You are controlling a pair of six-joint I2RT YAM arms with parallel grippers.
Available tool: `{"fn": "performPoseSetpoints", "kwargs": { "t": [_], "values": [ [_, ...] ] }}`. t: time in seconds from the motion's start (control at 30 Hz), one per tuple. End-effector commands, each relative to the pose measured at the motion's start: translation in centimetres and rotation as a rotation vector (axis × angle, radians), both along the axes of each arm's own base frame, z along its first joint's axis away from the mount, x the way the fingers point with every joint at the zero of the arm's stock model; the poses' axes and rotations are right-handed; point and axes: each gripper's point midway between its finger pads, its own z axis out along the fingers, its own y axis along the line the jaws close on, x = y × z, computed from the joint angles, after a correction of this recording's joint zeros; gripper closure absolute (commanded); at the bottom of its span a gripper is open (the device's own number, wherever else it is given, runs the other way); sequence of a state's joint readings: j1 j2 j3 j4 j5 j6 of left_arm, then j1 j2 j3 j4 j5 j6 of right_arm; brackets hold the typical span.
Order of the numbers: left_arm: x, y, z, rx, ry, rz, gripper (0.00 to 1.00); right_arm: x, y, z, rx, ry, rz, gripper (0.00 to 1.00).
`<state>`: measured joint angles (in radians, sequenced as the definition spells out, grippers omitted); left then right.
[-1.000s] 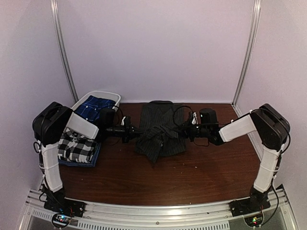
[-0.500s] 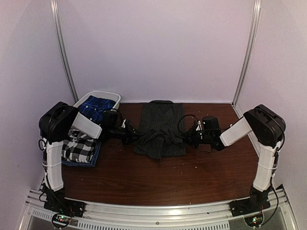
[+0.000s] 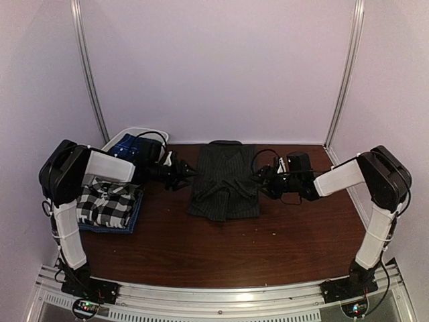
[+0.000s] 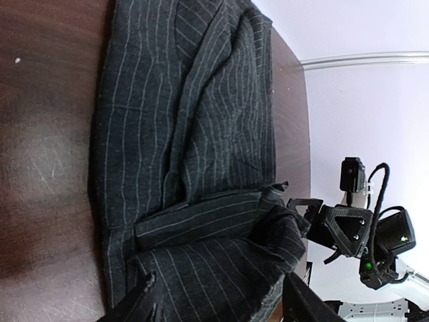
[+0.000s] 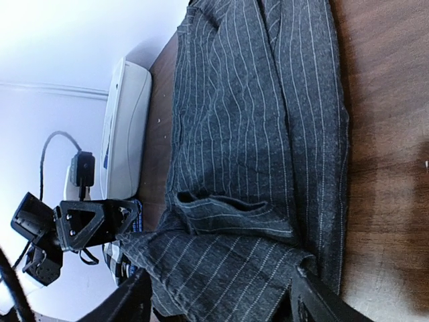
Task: Fold and stack the long sleeve shirts
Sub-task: Fold the rectangle-folded shirt at the center of the board, then smooth out the 2/3-rectangle-folded shirt at the center of the board.
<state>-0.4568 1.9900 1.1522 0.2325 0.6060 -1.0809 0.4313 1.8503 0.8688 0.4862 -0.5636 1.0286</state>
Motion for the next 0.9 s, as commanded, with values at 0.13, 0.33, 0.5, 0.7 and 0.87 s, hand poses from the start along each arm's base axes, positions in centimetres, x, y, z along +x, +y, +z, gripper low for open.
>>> {"fn": "performPoseSetpoints", "kwargs": {
  "t": [0.13, 0.33, 0.5, 0.7, 0.87],
  "values": [
    [-1.2, 1.9, 3.0, 0.121, -0.159, -0.056, 0.37, -0.9, -1.6, 1.6, -0.303, -0.148, 0.103, 0.21],
    [-6.0, 1.6, 2.7, 0.191, -0.195, -0.15, 0.4, -3.9, -1.9, 1.2, -0.525, -0.24, 0.191, 0.27],
    [-8.7, 0.6, 0.8, 0.281, -0.187, -0.206, 0.45, -5.5, -1.4, 0.4, -0.626, -0.257, 0.239, 0.34],
    [-8.8, -0.1, -0.3, 0.327, -0.177, -0.214, 0.52, -6.1, -0.3, -1.1, -0.677, -0.229, 0.283, 0.45],
    [-8.5, -0.7, -1.1, 0.373, -0.172, -0.228, 0.56, -6.0, 0.2, -1.7, -0.694, -0.218, 0.285, 0.48]
  ]
}}
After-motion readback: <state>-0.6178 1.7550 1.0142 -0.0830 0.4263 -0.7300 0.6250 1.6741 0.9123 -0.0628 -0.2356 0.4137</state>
